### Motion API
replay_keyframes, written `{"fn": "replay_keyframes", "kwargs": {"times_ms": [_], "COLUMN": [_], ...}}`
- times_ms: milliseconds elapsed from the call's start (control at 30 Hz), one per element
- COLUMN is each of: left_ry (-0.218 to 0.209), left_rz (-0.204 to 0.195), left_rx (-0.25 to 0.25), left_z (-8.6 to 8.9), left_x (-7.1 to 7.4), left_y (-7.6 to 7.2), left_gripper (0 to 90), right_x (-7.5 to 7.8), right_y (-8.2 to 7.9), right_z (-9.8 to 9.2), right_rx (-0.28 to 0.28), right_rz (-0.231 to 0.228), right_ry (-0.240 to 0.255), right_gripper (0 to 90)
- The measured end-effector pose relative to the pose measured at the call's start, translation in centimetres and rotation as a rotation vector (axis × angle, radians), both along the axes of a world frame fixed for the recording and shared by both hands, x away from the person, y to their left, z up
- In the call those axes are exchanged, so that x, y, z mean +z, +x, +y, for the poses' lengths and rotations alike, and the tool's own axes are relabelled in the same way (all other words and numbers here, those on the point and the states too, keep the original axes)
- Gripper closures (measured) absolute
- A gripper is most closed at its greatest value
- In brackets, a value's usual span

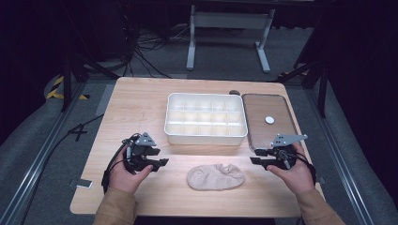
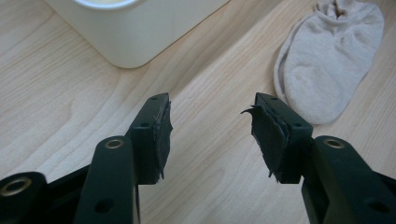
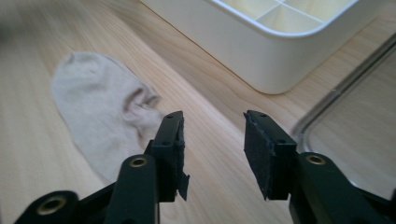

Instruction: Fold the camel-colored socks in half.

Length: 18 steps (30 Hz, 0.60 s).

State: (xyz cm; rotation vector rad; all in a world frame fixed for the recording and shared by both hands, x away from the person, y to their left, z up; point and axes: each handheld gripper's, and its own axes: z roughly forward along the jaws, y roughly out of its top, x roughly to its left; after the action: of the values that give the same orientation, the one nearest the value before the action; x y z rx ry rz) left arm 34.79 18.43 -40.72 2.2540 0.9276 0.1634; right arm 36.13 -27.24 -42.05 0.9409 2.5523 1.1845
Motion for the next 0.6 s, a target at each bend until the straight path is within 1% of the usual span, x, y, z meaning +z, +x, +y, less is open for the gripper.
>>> {"fn": "replay_keyframes", "kwargs": {"times_ms": [33,67,100,167,200,233,300,433,500,533,567,600], "left_ry": [-0.007,-0.014,-0.022,-0.018,-0.020,-0.020,-0.014,-0.017,-0.026,-0.030,-0.039,-0.077], "left_rz": [0.006,0.004,0.005,-0.002,-0.003,-0.002,-0.005,-0.010,-0.008,-0.009,-0.001,0.018], "left_rx": [-0.008,-0.011,-0.006,-0.009,-0.010,-0.010,-0.015,-0.030,-0.029,-0.028,-0.031,-0.030], "left_z": [-0.01,-0.02,-0.09,-0.10,-0.11,-0.16,-0.25,-0.44,-0.49,-0.49,-0.46,-0.46], "left_x": [0.06,0.06,0.08,0.12,0.13,0.15,0.17,0.34,0.44,0.47,0.56,0.58], "left_y": [-0.02,-0.02,-0.06,-0.05,-0.06,-0.12,-0.19,-0.34,-0.40,-0.42,-0.41,-0.37], "left_gripper": [47.9,48.0,48.0,48.0,47.9,47.8,47.7,47.6,47.6,47.6,47.6,47.0], "right_x": [-0.03,-0.07,-0.12,-0.20,-0.24,-0.25,-0.18,-0.20,-0.27,-0.29,-0.31,-0.30], "right_y": [0.04,0.03,0.05,0.02,0.01,0.03,0.01,-0.05,-0.10,-0.14,-0.15,-0.24], "right_z": [-0.03,-0.03,-0.03,0.02,0.03,0.03,0.05,0.25,0.47,0.62,0.71,0.95], "right_rx": [0.007,0.006,0.007,-0.004,-0.022,-0.021,-0.014,-0.008,0.001,0.005,0.007,0.010], "right_rz": [-0.013,-0.011,-0.014,-0.002,0.023,0.028,0.020,0.025,0.023,0.023,0.023,0.030], "right_ry": [-0.027,-0.041,-0.044,-0.048,-0.039,-0.023,-0.021,-0.027,-0.031,-0.037,-0.037,-0.022], "right_gripper": [61.4,61.6,61.3,58.0,57.4,58.0,58.8,58.8,58.3,57.3,56.3,54.1]}}
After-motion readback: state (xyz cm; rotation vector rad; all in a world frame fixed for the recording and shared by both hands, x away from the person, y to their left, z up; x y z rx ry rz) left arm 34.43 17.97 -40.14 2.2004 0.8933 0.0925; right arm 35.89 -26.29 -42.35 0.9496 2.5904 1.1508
